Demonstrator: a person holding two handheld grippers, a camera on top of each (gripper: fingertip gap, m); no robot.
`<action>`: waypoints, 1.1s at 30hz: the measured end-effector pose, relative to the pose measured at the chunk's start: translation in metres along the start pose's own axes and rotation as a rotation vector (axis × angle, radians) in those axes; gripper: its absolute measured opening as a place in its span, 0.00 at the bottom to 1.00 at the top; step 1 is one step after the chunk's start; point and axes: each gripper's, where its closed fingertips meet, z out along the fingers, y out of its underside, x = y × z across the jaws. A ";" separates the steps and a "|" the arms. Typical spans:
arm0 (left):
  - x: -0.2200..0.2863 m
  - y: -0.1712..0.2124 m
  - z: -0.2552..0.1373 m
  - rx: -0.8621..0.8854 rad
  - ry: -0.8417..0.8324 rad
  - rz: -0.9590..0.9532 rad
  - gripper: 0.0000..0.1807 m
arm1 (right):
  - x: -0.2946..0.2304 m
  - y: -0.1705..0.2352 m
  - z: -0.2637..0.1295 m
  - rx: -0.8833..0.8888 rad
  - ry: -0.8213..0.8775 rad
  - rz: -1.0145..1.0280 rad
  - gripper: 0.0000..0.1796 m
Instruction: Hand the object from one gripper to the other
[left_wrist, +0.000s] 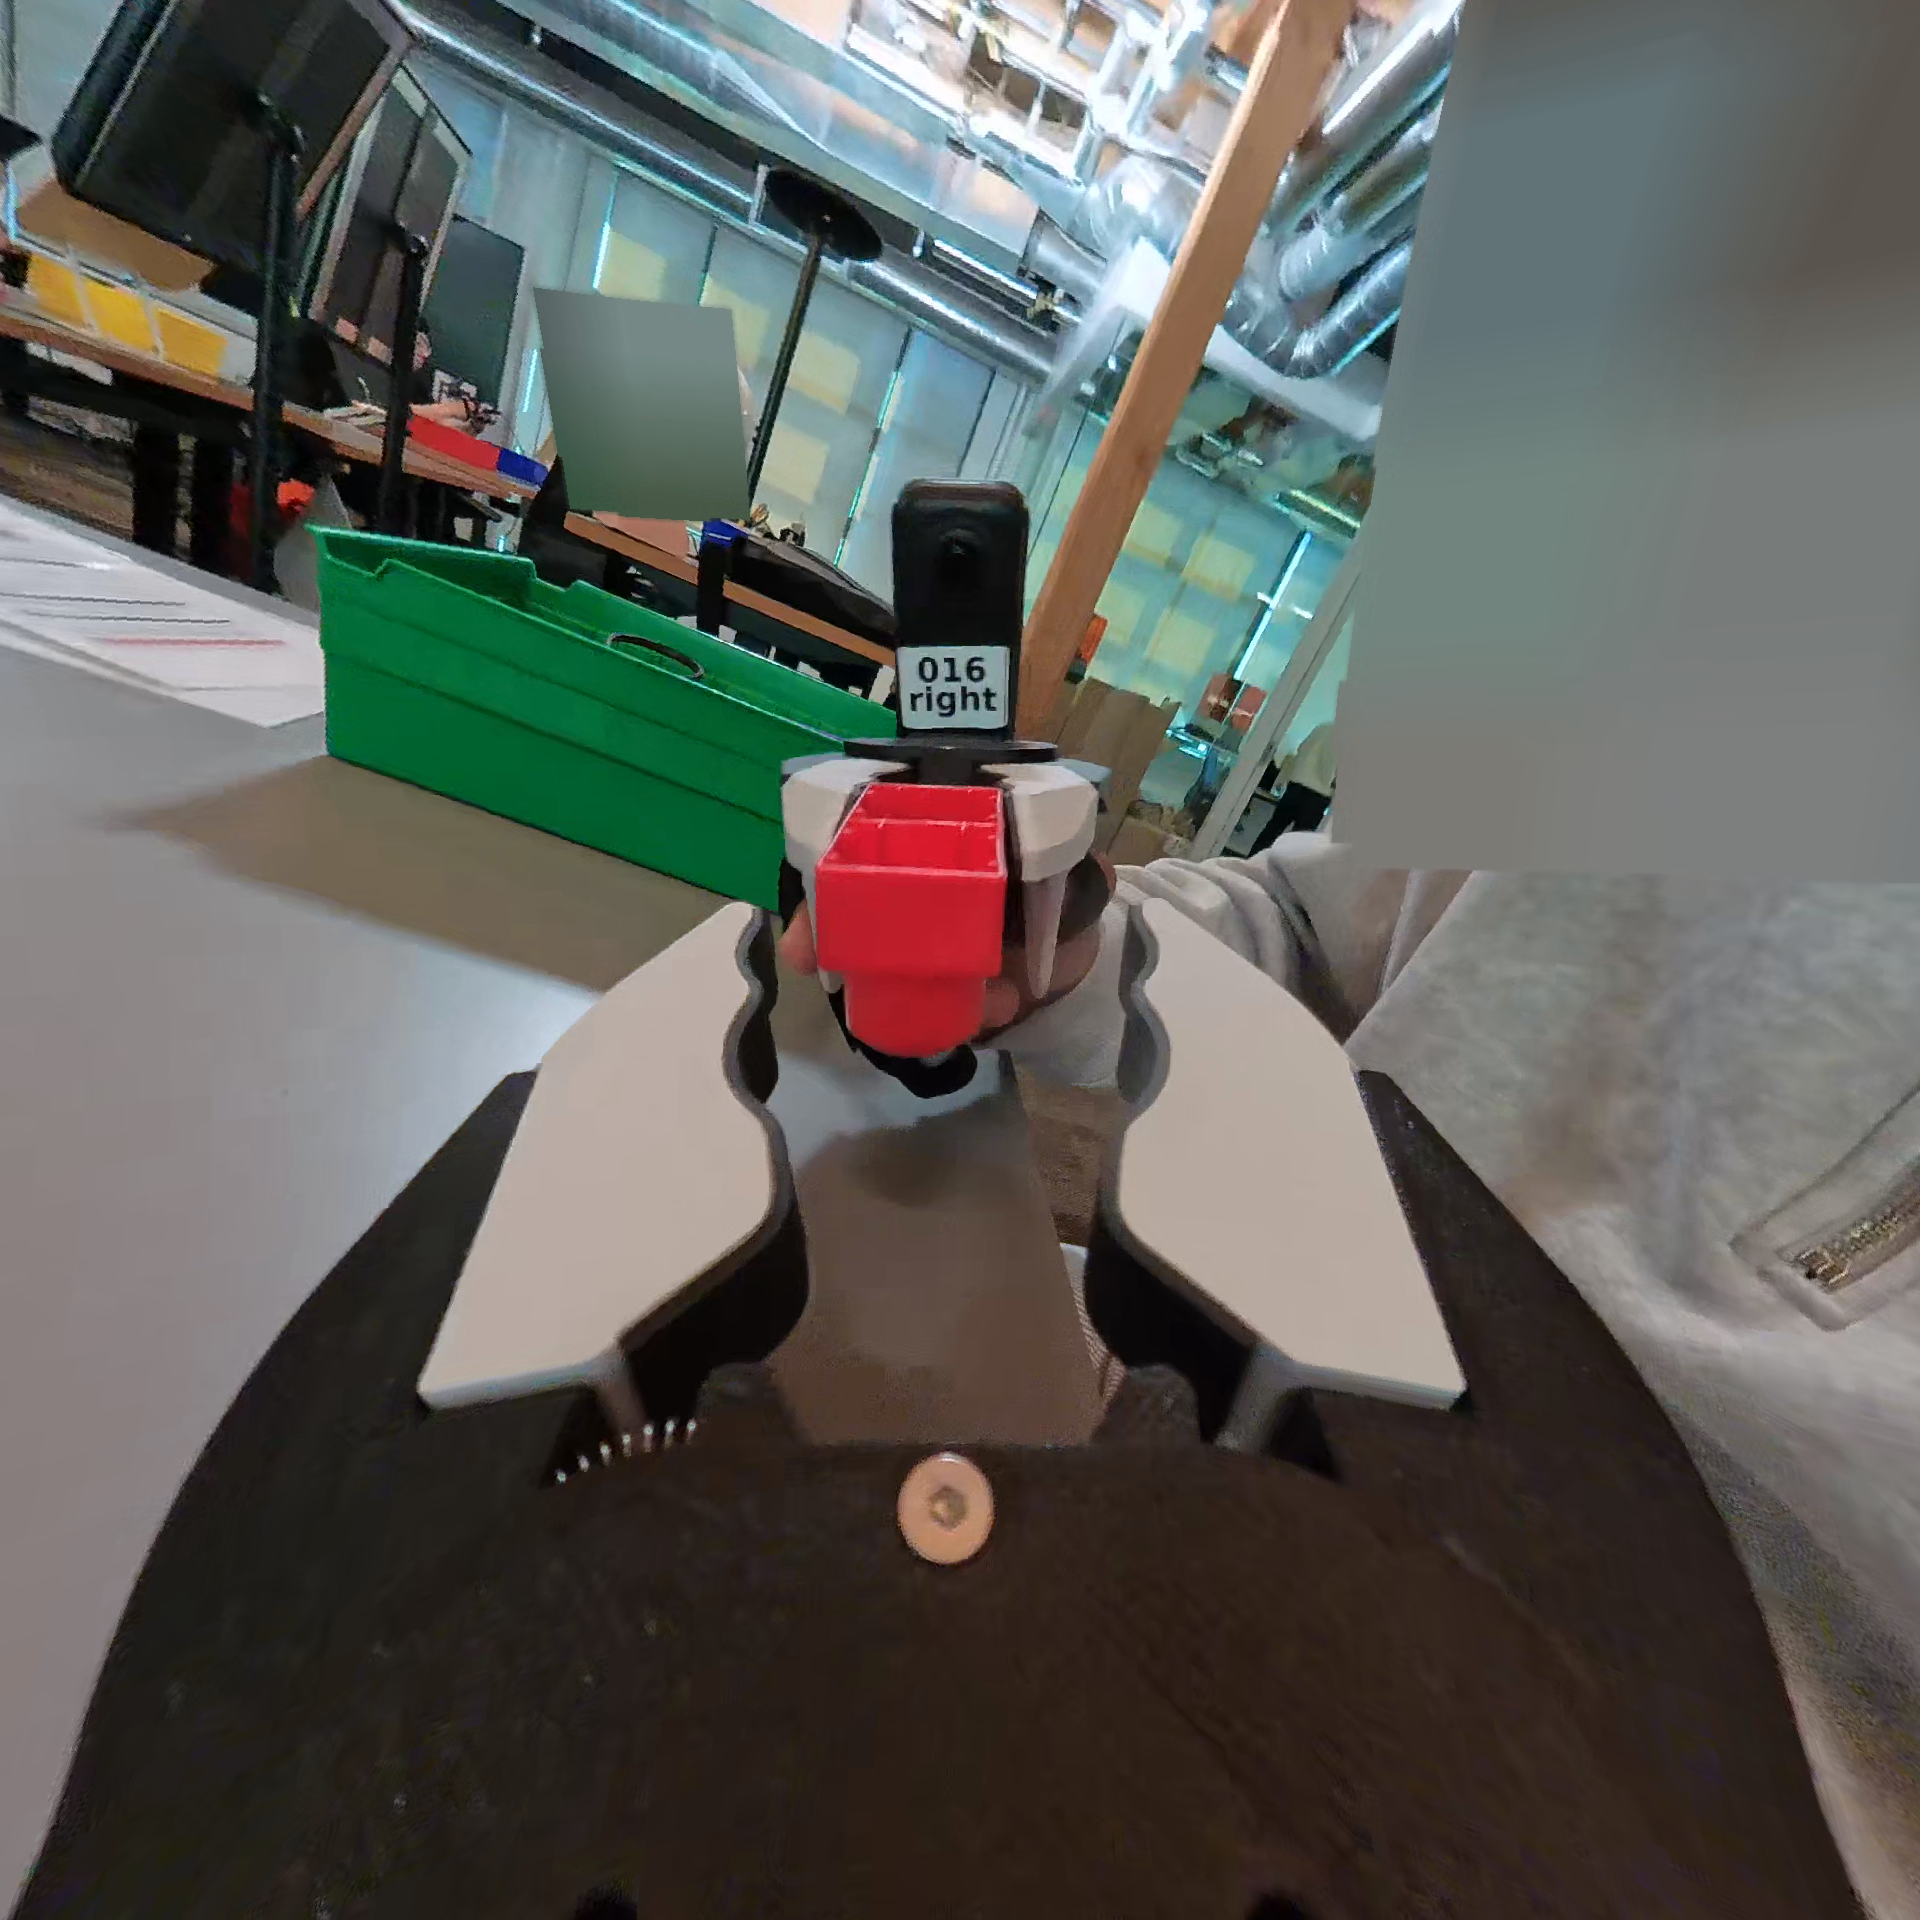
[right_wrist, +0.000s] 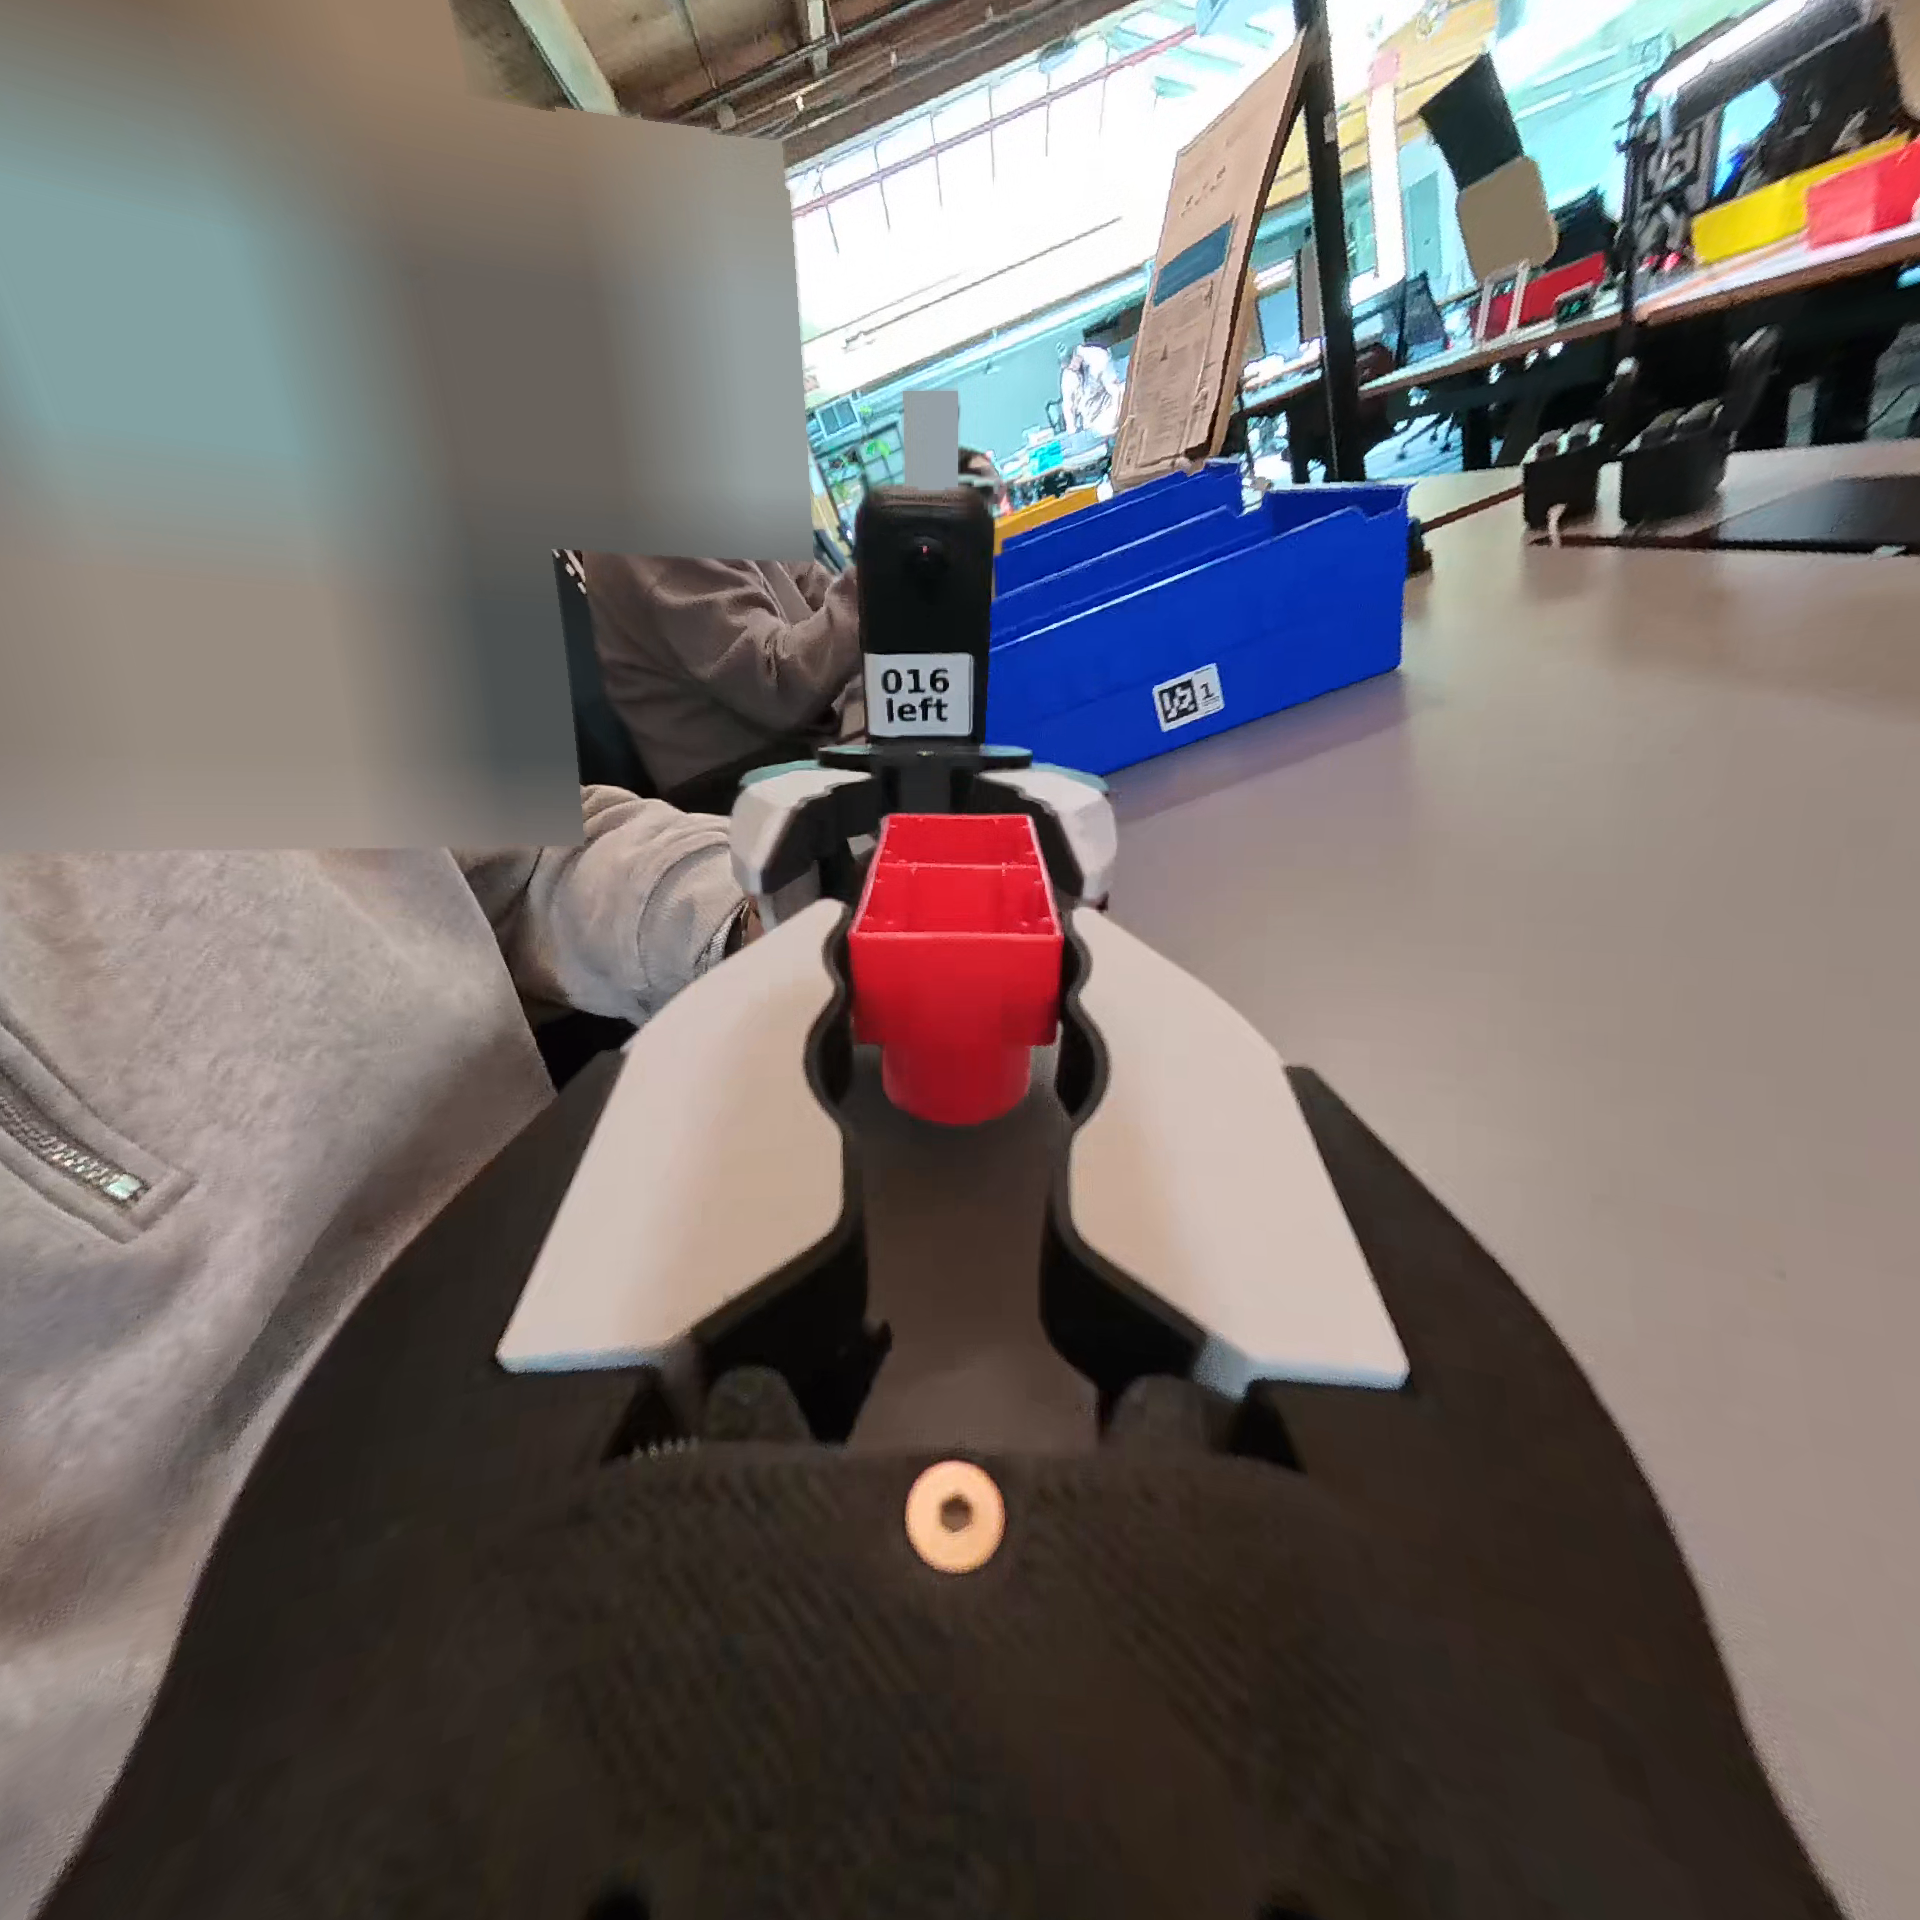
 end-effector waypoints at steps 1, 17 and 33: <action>0.002 0.001 0.001 -0.006 0.001 0.008 0.34 | -0.001 0.002 0.001 -0.013 -0.007 0.006 0.21; -0.013 -0.005 -0.008 0.030 -0.052 -0.077 0.19 | 0.011 0.006 0.004 0.004 0.036 0.007 0.34; -0.006 -0.004 -0.002 0.026 -0.057 -0.006 0.21 | 0.002 0.014 0.011 -0.048 0.003 0.031 0.17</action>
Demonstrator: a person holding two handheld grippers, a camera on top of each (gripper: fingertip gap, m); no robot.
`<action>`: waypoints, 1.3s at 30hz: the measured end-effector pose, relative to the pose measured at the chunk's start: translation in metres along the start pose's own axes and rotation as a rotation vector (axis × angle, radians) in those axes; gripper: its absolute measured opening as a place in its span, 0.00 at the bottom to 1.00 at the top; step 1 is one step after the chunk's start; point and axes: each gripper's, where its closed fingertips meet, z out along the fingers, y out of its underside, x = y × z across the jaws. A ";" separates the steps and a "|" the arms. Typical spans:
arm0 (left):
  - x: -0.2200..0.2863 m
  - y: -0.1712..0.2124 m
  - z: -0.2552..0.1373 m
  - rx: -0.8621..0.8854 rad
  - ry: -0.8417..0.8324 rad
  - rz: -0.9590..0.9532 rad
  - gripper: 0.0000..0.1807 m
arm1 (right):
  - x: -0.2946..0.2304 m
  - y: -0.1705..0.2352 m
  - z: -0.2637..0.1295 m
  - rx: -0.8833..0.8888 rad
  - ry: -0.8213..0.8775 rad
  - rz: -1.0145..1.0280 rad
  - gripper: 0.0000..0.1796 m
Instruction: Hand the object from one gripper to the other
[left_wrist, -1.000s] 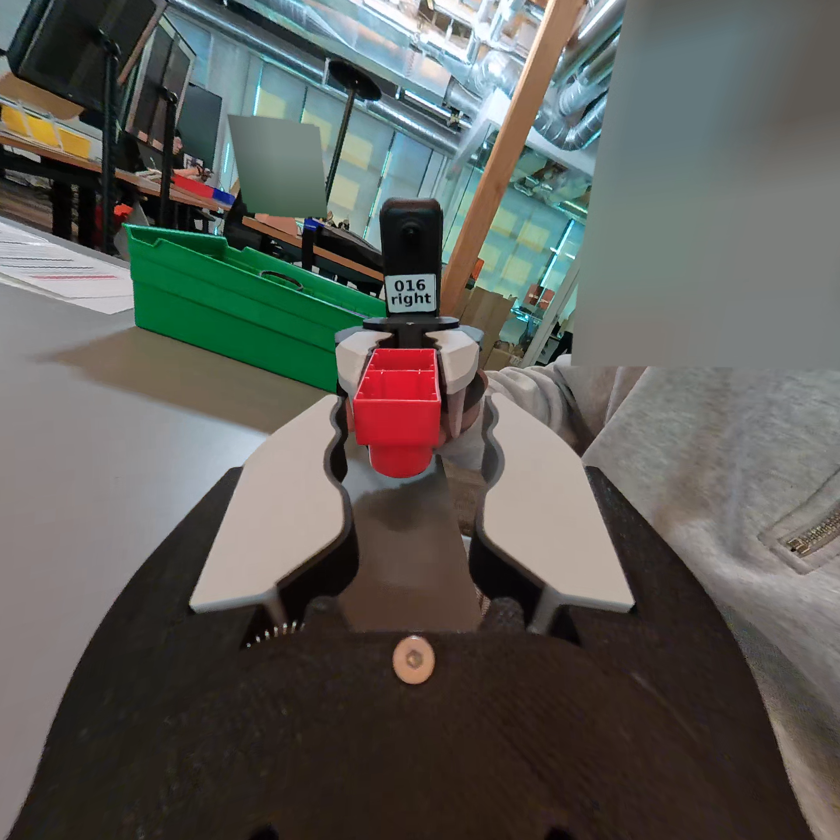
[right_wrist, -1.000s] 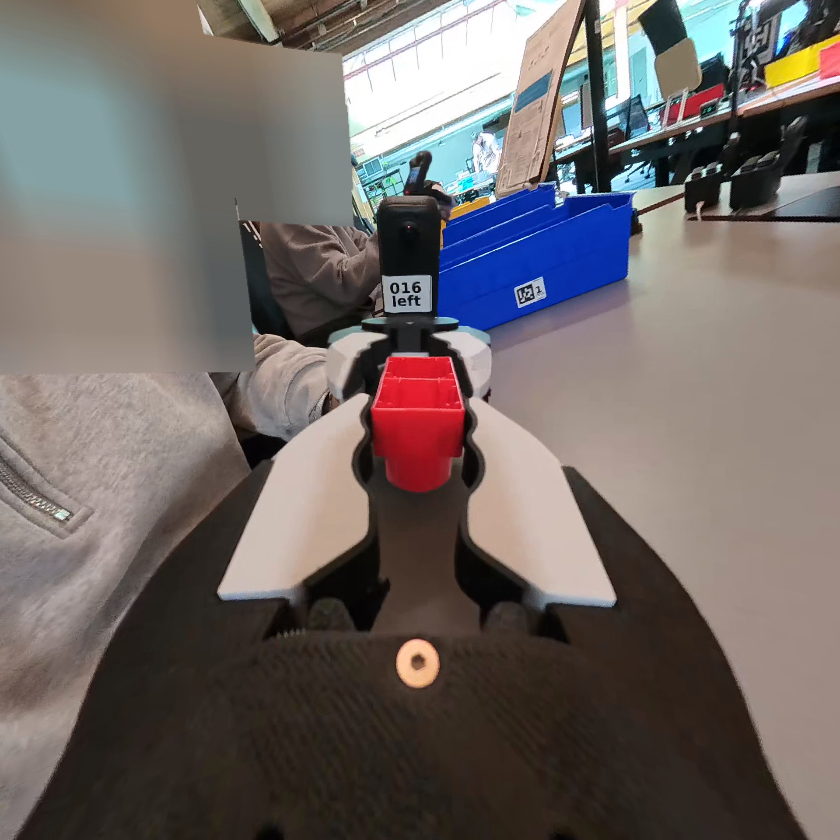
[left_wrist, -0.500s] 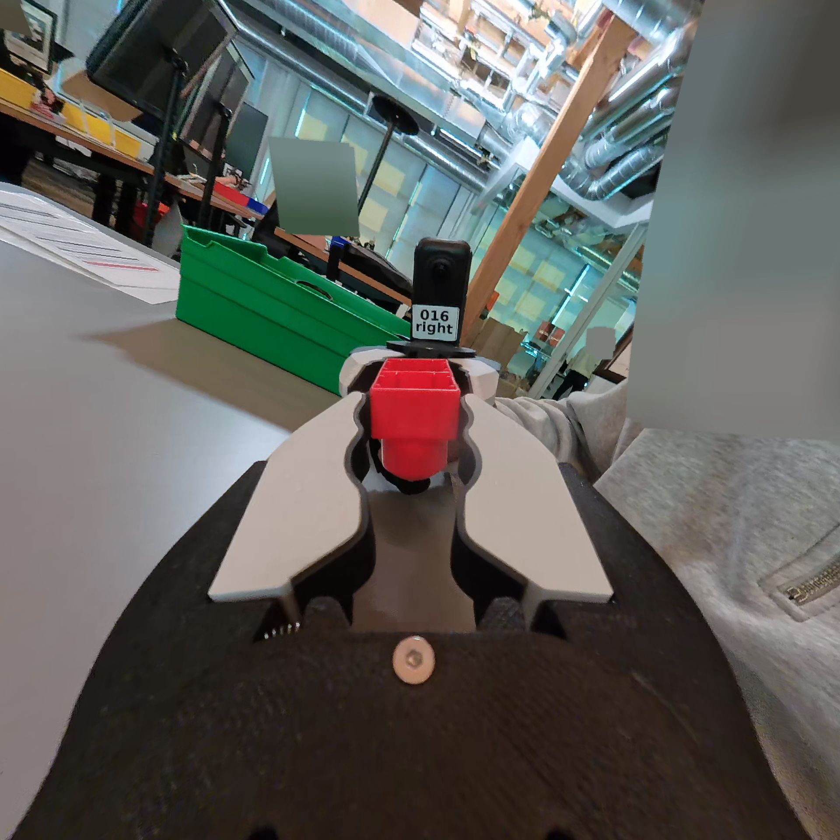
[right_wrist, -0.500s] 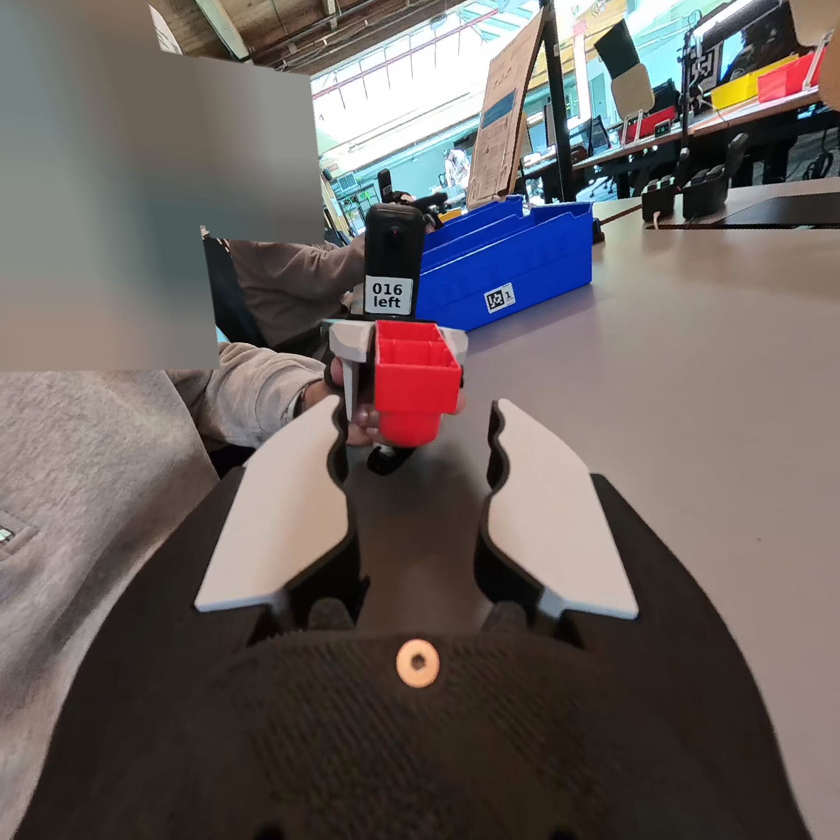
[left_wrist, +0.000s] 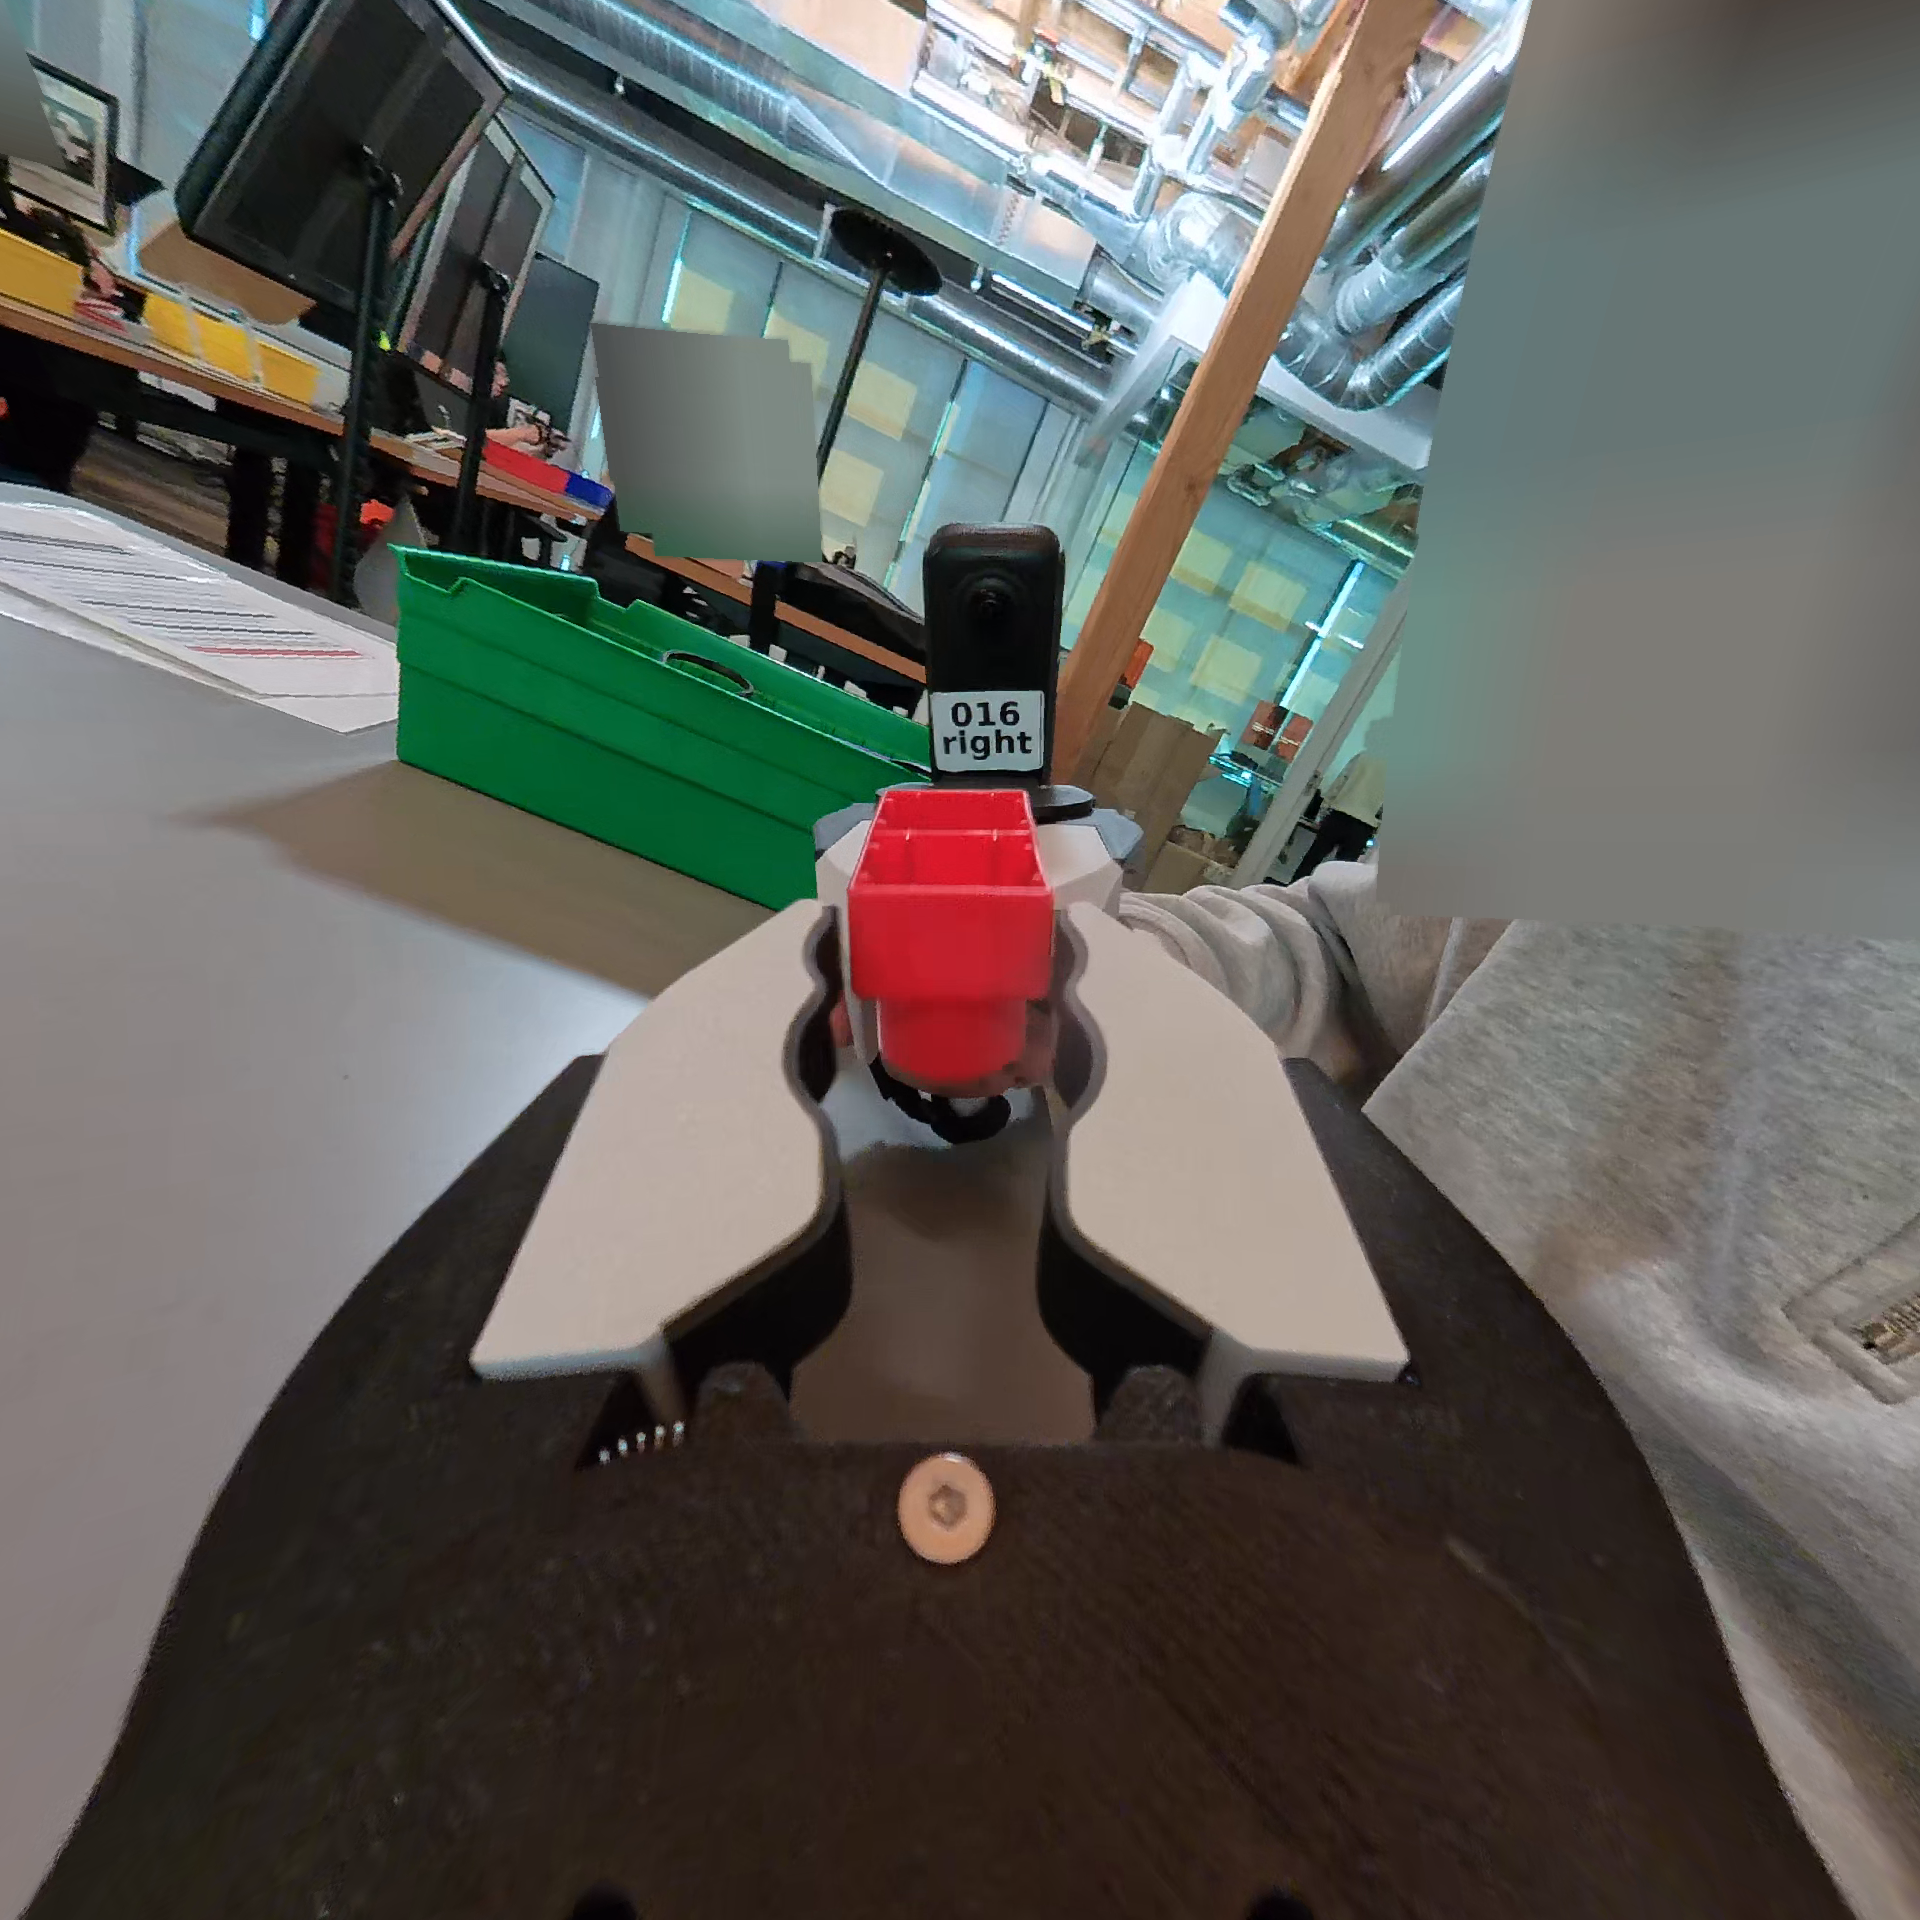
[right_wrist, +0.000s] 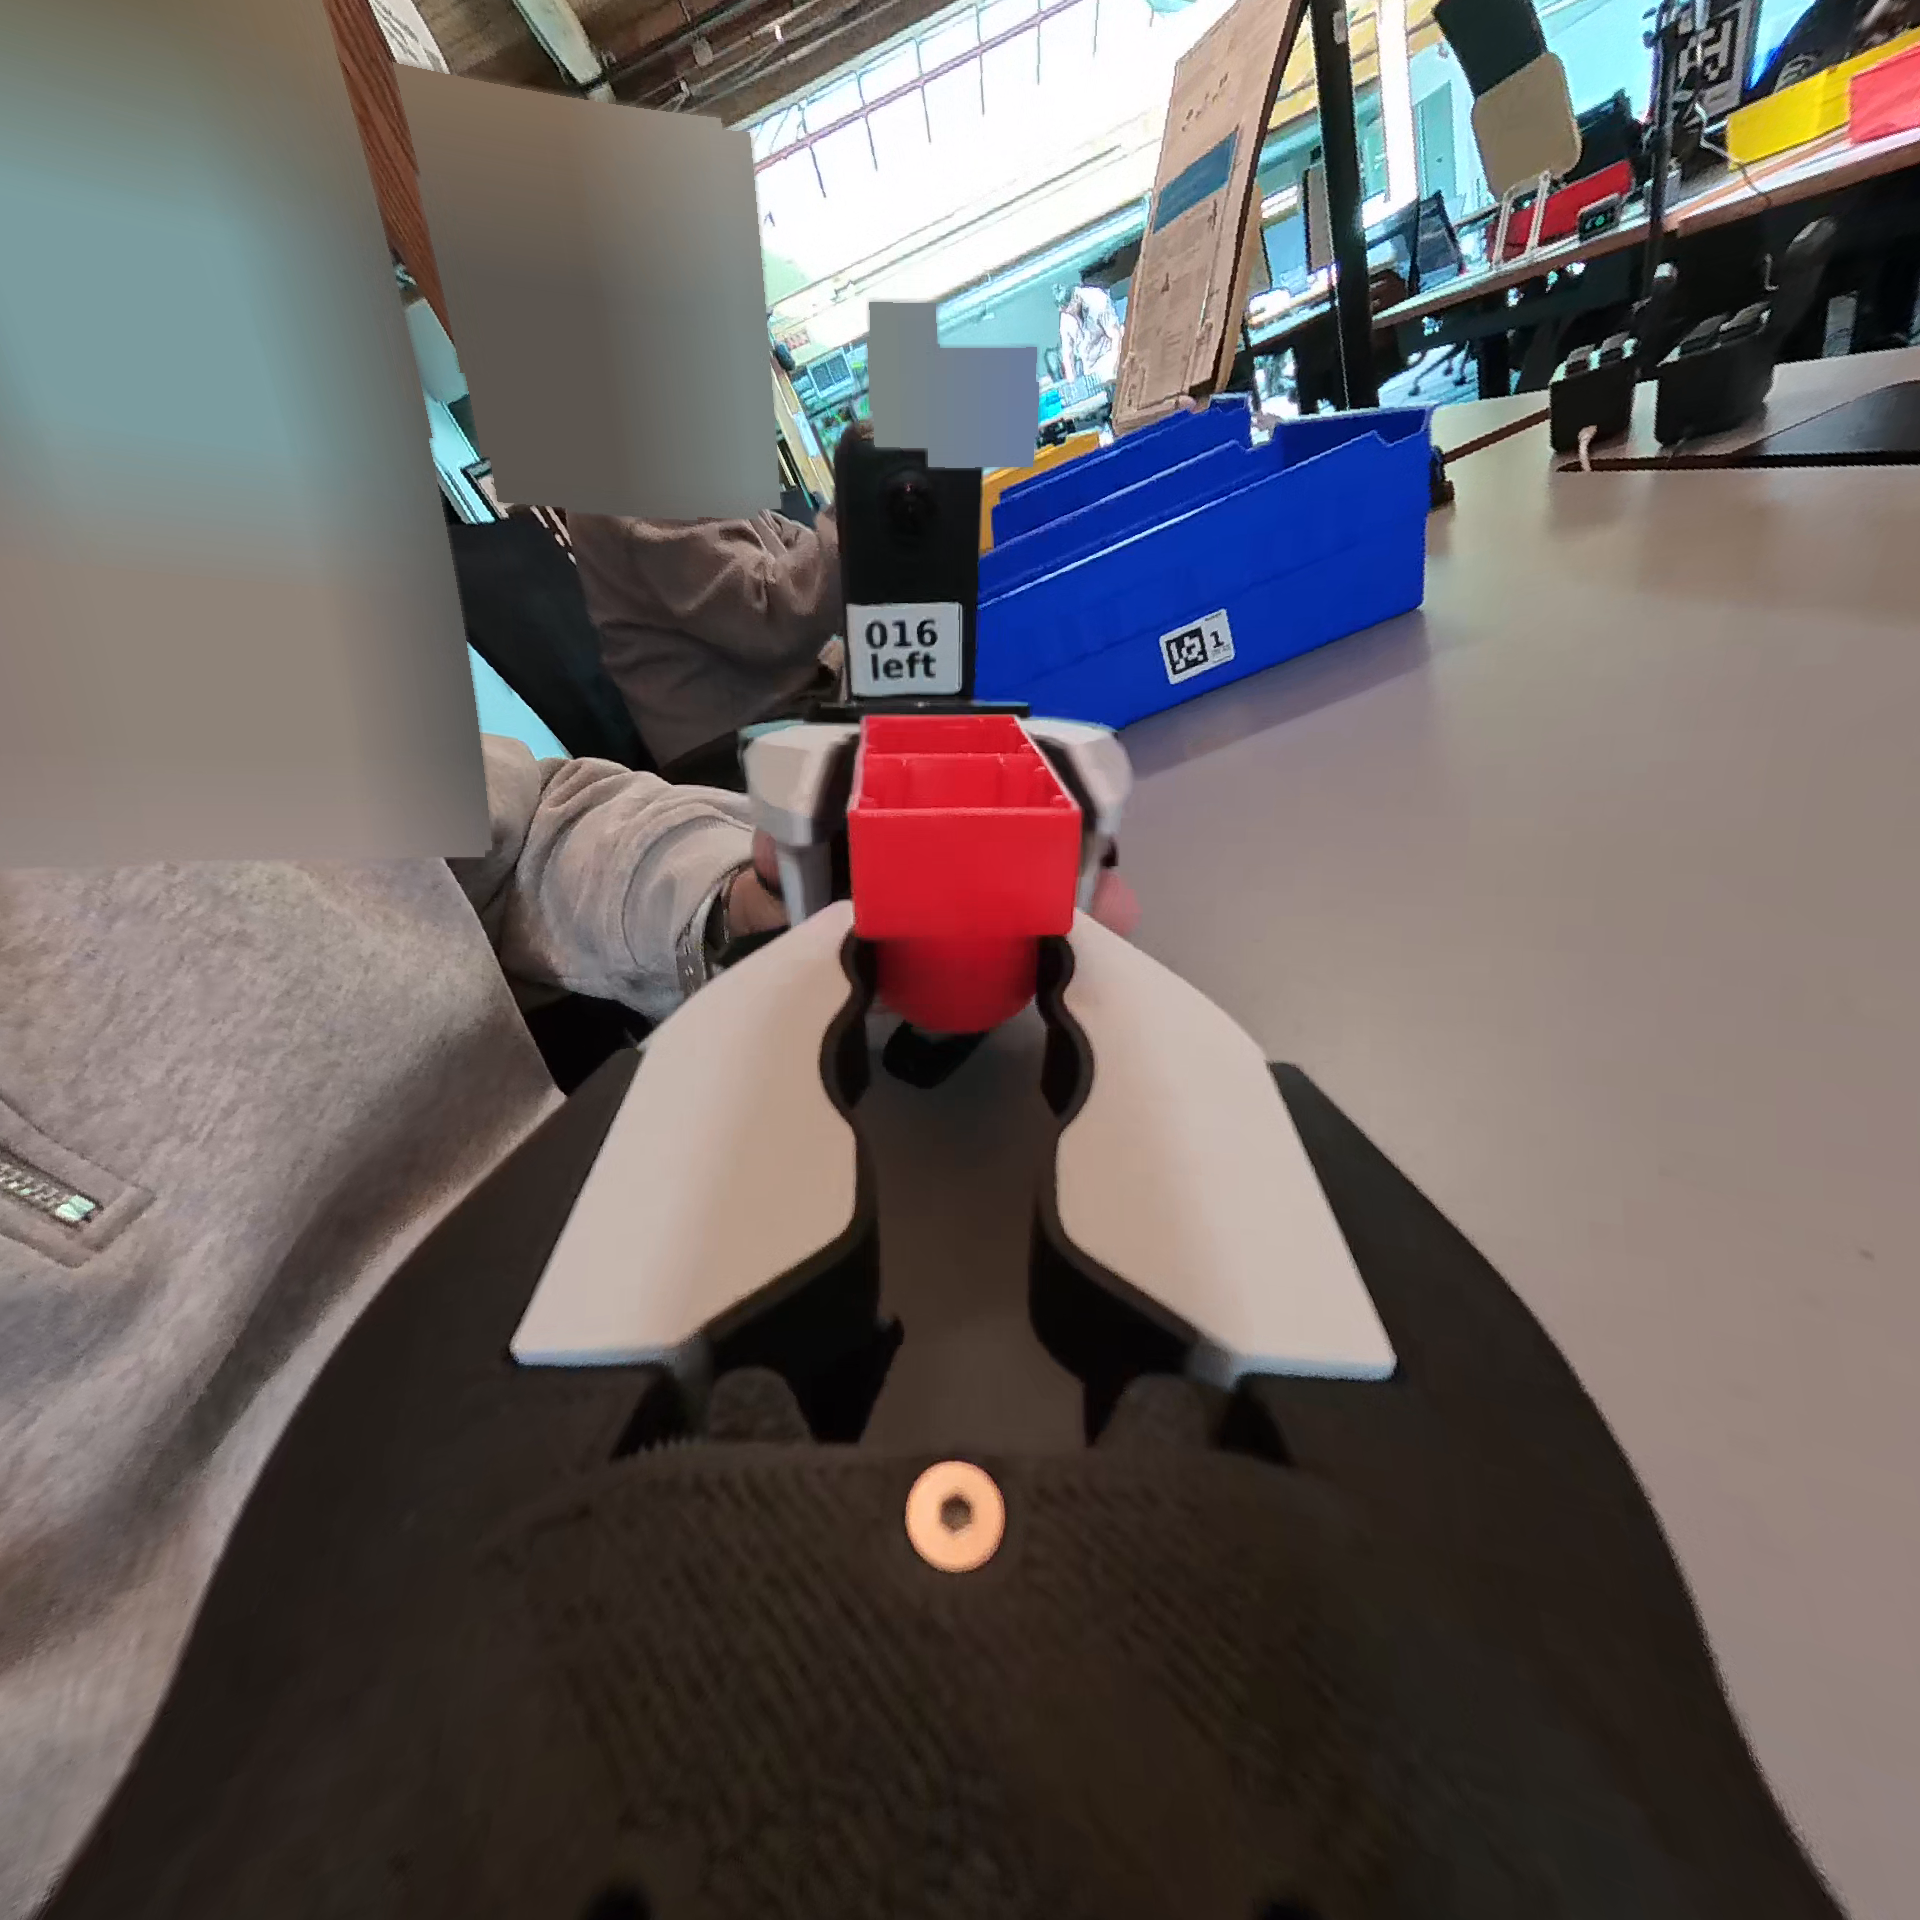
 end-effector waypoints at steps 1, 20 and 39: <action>-0.002 -0.001 0.001 0.008 -0.017 0.003 0.29 | 0.000 -0.002 -0.001 0.012 -0.004 0.009 0.17; 0.082 0.009 0.013 -0.055 0.399 0.062 0.58 | -0.097 0.025 -0.020 -0.216 -0.838 0.493 0.17; 0.109 0.109 -0.004 -0.664 0.547 0.282 0.44 | -0.118 0.087 -0.034 -0.725 -0.836 0.762 0.17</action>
